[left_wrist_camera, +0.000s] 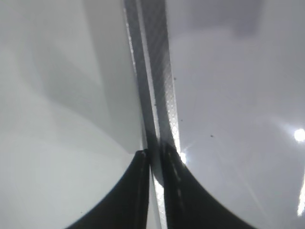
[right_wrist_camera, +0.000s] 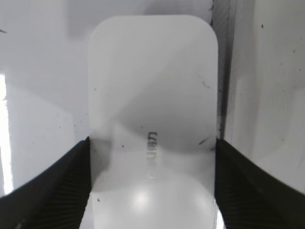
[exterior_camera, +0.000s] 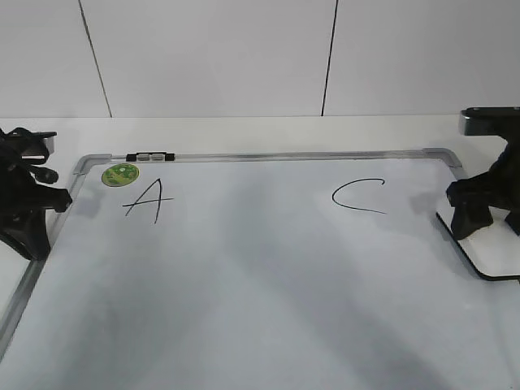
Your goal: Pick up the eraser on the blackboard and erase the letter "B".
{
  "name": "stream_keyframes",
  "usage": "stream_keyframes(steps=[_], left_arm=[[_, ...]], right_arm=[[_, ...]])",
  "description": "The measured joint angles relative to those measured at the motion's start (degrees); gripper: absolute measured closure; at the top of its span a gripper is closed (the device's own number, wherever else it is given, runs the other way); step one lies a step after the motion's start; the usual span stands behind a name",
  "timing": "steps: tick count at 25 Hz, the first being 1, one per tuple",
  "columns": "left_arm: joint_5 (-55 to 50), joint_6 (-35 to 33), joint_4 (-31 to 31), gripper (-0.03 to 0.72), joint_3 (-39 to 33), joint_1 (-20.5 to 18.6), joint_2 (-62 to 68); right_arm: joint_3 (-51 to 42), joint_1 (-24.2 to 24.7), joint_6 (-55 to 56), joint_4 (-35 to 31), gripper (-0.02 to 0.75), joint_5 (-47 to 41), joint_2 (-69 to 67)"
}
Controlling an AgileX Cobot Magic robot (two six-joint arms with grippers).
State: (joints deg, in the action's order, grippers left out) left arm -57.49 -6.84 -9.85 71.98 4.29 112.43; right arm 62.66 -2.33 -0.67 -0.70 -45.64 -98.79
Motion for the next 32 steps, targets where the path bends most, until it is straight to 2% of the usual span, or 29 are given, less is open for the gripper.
stream_keyframes(steps=[4, 11, 20, 25, 28, 32], left_arm=[[0.0, -0.1, 0.0, 0.639, 0.0, 0.0, 0.0], [0.0, -0.1, 0.0, 0.639, 0.0, 0.0, 0.0], [-0.3, -0.1, 0.0, 0.639, 0.0, 0.0, 0.0], [-0.3, -0.1, -0.2, 0.631, 0.0, 0.0, 0.0], [-0.3, -0.7, -0.6, 0.594, 0.0, 0.0, 0.1], [-0.6, -1.0, -1.1, 0.473, 0.0, 0.0, 0.1]], right_arm=[[0.0, 0.0, 0.0, -0.1, 0.105, -0.1, 0.0], [0.0, 0.0, 0.0, -0.1, 0.101, -0.6, 0.0], [9.3, 0.0, 0.0, -0.9, 0.109, -12.5, 0.0], [12.2, 0.0, 0.0, -2.8, 0.140, -19.9, 0.0], [12.5, 0.0, 0.0, -3.0, 0.160, -21.2, 0.0], [12.5, 0.0, 0.0, -3.1, 0.167, -23.2, 0.0]])
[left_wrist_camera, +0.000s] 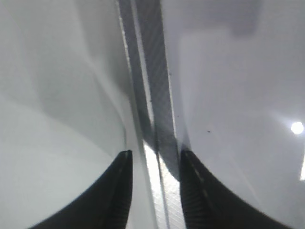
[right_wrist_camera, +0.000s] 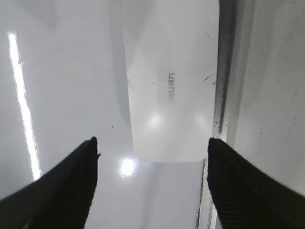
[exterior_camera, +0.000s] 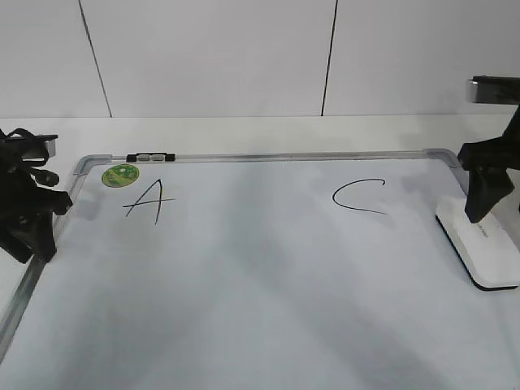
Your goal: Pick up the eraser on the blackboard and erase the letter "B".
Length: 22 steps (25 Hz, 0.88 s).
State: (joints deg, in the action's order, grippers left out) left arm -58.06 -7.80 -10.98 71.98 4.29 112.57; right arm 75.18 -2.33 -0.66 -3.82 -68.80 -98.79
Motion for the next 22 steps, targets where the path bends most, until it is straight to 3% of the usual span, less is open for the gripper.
stream_keyframes(steps=[5, 13, 22], left_arm=[[-2.9, -0.2, -0.9, 0.370, 2.4, 0.0, 0.5], [-10.2, -0.2, -1.1, 0.359, 11.3, 0.0, -0.4], [-11.3, -0.2, -0.9, 0.360, 12.5, 0.0, -5.4]], right_arm=[[0.0, 0.0, 0.0, 0.0, 0.167, -0.7, 0.0], [0.0, 0.0, -0.2, -1.9, 0.167, -0.8, 0.1], [0.0, 0.0, -1.9, -4.3, 0.168, -1.0, 8.4]])
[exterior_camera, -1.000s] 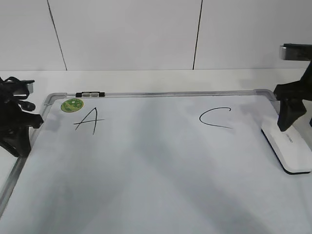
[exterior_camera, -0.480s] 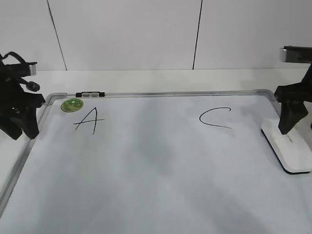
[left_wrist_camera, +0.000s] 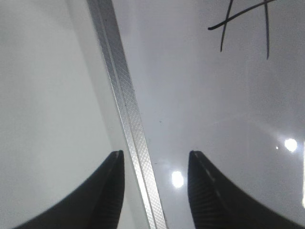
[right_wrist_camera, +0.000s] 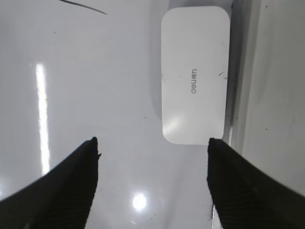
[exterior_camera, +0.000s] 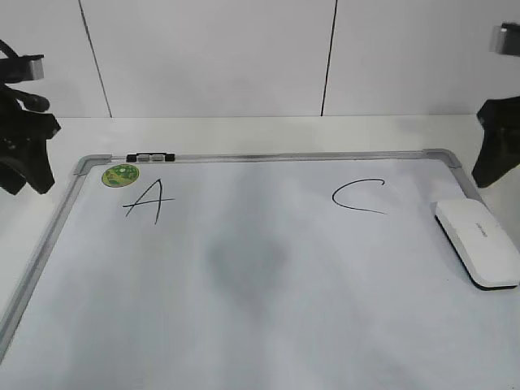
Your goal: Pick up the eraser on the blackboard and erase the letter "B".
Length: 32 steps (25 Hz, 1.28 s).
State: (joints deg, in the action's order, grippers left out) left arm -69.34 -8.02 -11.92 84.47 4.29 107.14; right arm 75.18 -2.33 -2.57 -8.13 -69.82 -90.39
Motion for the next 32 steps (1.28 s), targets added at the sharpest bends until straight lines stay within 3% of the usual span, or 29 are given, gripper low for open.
stream_keyframes(steps=[4, 13, 20, 32], left_arm=[[-0.1, 0.0, 0.3, 0.360, -1.2, 0.0, -5.1], [-0.5, 0.0, 1.7, 0.370, -11.2, 0.0, -22.0], [-1.0, -0.1, 1.8, 0.409, -19.9, 0.0, -36.9], [-2.1, -0.1, 2.2, 0.412, -30.6, 0.0, -66.6]], right_arm=[[-0.5, 0.0, 0.0, 0.0, 0.168, -0.3, 7.7], [-1.6, 0.0, -0.7, 0.8, 0.168, -1.8, 28.9], [-2.5, 0.0, -1.1, 7.6, 0.168, -2.3, 43.7], [-21.6, 0.0, -1.1, 6.5, 0.169, -3.0, 69.5]])
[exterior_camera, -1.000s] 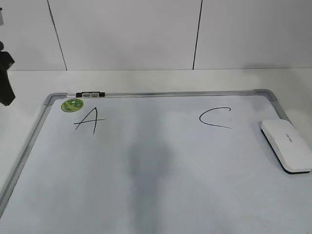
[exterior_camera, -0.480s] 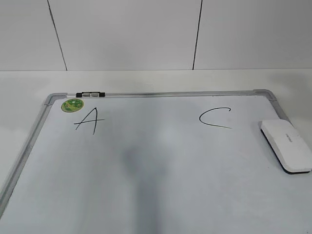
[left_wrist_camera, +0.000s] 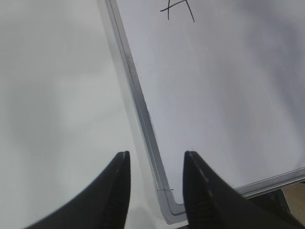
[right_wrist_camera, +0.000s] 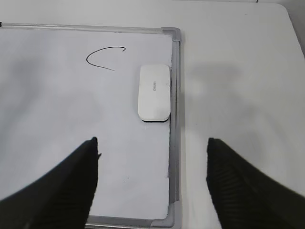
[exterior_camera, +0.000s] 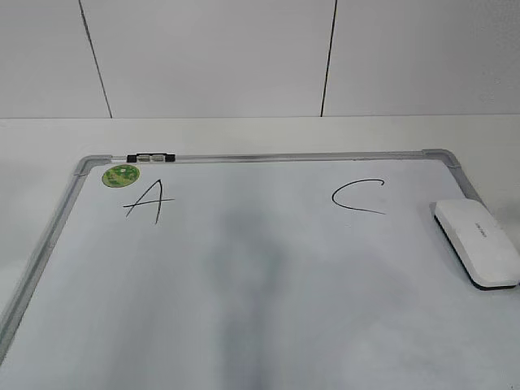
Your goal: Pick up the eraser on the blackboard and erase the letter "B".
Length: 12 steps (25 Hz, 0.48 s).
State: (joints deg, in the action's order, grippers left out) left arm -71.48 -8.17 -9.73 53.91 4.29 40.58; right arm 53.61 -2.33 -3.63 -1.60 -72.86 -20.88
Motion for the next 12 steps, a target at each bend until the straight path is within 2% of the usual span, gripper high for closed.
stream_keyframes(steps=[8, 12], left_arm=[[2.1, -0.1, 0.3, 0.434, -11.3, 0.0, -20.0], [2.9, -0.1, 0.3, 0.434, -17.8, 0.0, -28.3]], right_arm=[[-10.9, 0.0, 0.0, 0.0, 0.169, -0.2, 18.8], [-15.1, 0.0, 0.0, 1.2, 0.169, -0.4, 21.9]])
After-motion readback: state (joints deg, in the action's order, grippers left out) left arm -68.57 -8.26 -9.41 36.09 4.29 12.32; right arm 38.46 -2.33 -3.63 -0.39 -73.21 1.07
